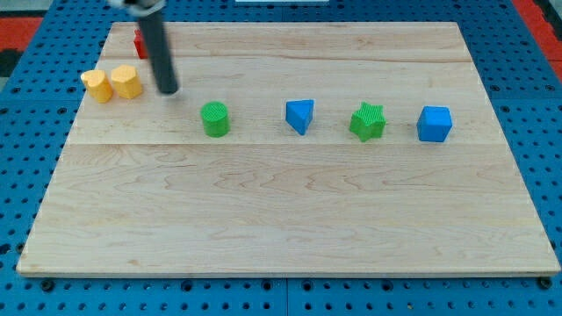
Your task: Move the yellow hexagon into the red star
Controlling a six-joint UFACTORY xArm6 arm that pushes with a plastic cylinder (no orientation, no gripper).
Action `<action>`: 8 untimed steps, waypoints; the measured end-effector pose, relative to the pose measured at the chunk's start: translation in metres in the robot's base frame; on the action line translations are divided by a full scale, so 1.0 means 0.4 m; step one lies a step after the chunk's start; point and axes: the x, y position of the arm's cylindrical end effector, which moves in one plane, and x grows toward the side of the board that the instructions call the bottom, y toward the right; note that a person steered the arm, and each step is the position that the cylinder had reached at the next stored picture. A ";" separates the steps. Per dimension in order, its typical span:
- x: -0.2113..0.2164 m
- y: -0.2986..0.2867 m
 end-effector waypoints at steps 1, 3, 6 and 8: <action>0.106 -0.142; -0.127 -0.246; -0.004 -0.012; -0.144 0.053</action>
